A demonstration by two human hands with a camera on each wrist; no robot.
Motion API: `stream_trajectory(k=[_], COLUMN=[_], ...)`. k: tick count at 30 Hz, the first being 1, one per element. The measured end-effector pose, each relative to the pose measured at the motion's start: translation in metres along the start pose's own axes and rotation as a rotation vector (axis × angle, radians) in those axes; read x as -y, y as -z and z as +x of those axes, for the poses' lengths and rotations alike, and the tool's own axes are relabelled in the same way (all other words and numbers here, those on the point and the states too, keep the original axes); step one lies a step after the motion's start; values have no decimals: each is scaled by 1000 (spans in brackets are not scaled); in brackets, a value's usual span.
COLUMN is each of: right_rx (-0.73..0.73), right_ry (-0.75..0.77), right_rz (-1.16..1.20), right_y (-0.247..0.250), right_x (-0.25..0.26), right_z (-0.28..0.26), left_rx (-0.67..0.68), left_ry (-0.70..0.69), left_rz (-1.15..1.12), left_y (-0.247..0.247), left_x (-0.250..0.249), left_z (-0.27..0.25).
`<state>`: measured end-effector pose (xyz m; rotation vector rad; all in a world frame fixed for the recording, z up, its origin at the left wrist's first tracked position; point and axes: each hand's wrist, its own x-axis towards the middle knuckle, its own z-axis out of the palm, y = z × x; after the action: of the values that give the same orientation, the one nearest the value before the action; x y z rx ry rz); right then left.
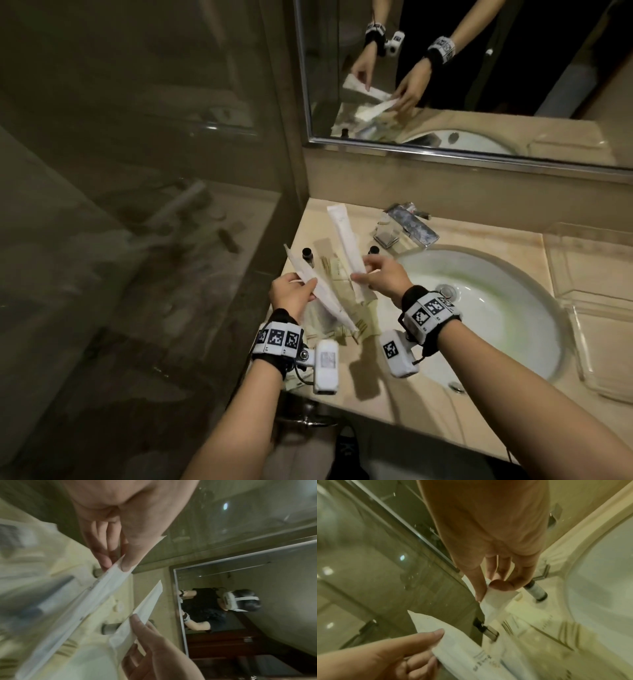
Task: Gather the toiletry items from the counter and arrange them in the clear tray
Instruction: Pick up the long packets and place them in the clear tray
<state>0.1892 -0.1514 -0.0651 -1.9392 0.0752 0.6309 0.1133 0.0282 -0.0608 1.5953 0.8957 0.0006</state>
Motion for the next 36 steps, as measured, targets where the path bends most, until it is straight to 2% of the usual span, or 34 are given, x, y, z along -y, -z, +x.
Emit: stream_trajectory(k=[7,12,17,21,26,30,36], right_rx=[85,-29,-164,-242,-321,-437,-274], right_ry=[115,195,153,89,61,13,-79], right_rz=[250,293,333,316,194,-118,-566], right_y=[92,172,255,319,388,423,425], right_x=[29,9,-41,-92,-155,-195,-242], right_z=[-49,-98,-142,-163,-176,-173,-154], left_rx=[329,548,702,689,673,631,513], left_ry=[-96,-41,58,25,3,20,44], left_rz=[-132,-179,-207,-82,-36,-19,-53], left_y=[-50,-123,-208,-275,-343,-376,-397], left_x=[-73,-90,-86,-68,-52,-39,-19], left_z=[-42,-79,-129,-164,-212,-231,-236])
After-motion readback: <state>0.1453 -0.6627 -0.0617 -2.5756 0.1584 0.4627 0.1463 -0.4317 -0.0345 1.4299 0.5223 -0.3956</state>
